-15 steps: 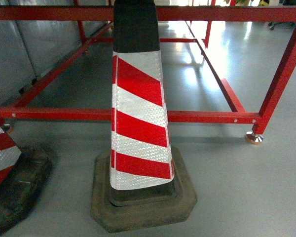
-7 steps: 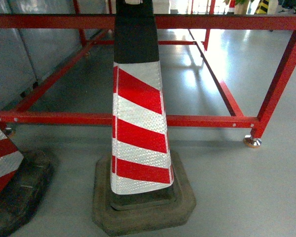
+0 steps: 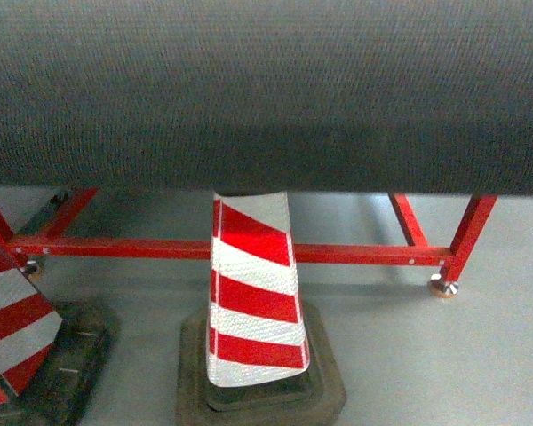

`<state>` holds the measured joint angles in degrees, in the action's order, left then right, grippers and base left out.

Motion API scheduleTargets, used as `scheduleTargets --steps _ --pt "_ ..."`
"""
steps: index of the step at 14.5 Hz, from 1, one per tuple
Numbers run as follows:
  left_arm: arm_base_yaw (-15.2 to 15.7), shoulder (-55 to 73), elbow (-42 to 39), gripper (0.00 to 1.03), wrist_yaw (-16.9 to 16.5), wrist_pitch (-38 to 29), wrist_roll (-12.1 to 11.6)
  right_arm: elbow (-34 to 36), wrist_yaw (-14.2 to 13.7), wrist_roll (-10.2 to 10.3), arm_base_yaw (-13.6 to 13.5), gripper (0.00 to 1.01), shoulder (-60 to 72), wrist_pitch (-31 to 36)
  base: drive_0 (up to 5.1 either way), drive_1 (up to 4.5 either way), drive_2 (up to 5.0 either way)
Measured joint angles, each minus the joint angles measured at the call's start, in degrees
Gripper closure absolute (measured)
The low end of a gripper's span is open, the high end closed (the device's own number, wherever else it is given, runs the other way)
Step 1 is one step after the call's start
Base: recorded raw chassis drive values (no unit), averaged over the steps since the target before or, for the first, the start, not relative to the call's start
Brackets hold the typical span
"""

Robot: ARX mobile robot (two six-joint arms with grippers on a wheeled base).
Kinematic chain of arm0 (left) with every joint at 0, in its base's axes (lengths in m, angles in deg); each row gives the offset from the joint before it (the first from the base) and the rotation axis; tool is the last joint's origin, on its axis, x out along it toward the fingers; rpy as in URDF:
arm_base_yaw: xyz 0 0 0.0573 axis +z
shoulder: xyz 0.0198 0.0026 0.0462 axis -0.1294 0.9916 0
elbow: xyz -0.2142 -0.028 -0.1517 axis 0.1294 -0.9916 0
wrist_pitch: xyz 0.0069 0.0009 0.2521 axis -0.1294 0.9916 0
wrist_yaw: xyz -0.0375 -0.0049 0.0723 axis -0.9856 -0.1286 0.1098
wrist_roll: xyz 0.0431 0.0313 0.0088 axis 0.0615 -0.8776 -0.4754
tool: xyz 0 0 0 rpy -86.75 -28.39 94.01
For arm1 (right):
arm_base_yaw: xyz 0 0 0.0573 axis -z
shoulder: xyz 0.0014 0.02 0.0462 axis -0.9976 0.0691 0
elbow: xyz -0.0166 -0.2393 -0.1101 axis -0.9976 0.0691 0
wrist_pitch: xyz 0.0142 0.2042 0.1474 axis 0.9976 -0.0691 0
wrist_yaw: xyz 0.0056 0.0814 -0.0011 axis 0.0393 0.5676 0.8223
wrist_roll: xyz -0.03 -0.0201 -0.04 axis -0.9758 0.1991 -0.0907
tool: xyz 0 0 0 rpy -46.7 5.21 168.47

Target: Pick blue part to blue bin on bottom shelf

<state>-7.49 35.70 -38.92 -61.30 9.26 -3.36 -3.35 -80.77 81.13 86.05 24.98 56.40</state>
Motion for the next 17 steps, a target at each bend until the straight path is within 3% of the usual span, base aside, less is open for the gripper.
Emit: scheduleTargets --steps 17 --pt "0.0 0.0 0.0 0.05 -0.2 -0.2 -0.6 0.0 0.0 0.1 0.0 0.03 0.0 0.2 0.0 0.0 0.0"
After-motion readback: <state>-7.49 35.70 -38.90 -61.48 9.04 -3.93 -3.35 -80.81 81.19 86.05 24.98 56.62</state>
